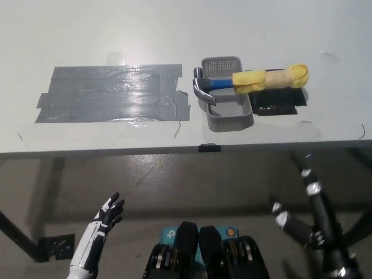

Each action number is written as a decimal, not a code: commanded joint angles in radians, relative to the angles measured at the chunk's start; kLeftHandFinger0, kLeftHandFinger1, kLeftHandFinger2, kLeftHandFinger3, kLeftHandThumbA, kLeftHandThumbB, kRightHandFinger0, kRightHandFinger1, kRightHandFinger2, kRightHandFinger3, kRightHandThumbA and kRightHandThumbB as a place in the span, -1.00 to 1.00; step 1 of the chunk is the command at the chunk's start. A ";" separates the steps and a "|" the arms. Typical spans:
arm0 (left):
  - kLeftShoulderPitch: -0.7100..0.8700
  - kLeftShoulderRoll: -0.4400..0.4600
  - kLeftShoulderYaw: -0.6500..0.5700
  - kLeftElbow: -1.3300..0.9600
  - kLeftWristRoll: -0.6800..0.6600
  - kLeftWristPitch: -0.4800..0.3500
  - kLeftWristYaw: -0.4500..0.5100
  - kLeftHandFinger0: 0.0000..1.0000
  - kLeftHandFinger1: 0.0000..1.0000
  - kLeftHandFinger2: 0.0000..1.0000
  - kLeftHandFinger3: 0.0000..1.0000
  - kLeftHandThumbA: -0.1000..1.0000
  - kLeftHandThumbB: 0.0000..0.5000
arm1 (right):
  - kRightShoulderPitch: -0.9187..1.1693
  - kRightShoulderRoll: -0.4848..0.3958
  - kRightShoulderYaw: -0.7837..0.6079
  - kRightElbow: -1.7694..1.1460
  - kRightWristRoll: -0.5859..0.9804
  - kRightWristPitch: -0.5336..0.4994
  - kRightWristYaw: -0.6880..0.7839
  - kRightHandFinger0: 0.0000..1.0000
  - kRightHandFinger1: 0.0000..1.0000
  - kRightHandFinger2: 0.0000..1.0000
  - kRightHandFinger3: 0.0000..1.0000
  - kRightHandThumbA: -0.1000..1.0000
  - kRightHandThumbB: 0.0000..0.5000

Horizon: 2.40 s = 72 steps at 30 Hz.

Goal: The robot picks the hammer placed on top of the gray container with right hand and places it on the grey area of the desk

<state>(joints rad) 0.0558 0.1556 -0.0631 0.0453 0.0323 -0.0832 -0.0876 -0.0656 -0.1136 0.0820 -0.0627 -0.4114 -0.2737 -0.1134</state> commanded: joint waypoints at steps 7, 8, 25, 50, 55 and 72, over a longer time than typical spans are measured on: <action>0.005 0.008 -0.001 -0.005 -0.003 -0.054 -0.016 1.00 1.00 1.00 1.00 1.00 -0.54 | -0.391 -0.162 -0.002 -0.080 -0.288 0.276 0.134 1.00 1.00 1.00 1.00 0.58 0.46; 0.003 0.010 0.000 -0.008 -0.004 -0.054 -0.017 1.00 1.00 1.00 1.00 1.00 -0.55 | -0.440 -0.178 0.012 -0.048 -0.301 0.306 0.161 1.00 1.00 1.00 1.00 0.63 0.51; -0.009 0.016 0.002 -0.022 0.003 -0.041 -0.017 1.00 1.00 1.00 1.00 1.00 -0.52 | -0.814 -0.233 0.220 0.416 -0.341 0.451 0.341 1.00 1.00 1.00 1.00 1.00 0.81; -0.014 0.019 -0.002 -0.031 0.004 -0.039 -0.029 1.00 1.00 1.00 1.00 1.00 -0.52 | -0.997 -0.162 0.299 0.721 -0.308 0.454 0.334 1.00 1.00 1.00 1.00 1.00 0.91; -0.014 0.019 0.001 -0.026 -0.006 -0.040 -0.032 1.00 1.00 1.00 1.00 1.00 -0.46 | -1.015 -0.150 0.313 0.769 -0.306 0.444 0.331 1.00 1.00 1.00 1.00 1.00 0.94; -0.019 0.024 0.000 -0.029 -0.006 -0.043 -0.035 1.00 1.00 1.00 1.00 1.00 -0.51 | -1.071 -0.122 0.339 0.913 -0.300 0.448 0.322 1.00 1.00 1.00 1.00 1.00 0.86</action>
<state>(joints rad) 0.0499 0.1626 -0.0619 0.0422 0.0303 -0.0942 -0.0994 -1.0613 -0.2348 0.4144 0.8471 -0.7150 0.1728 0.2295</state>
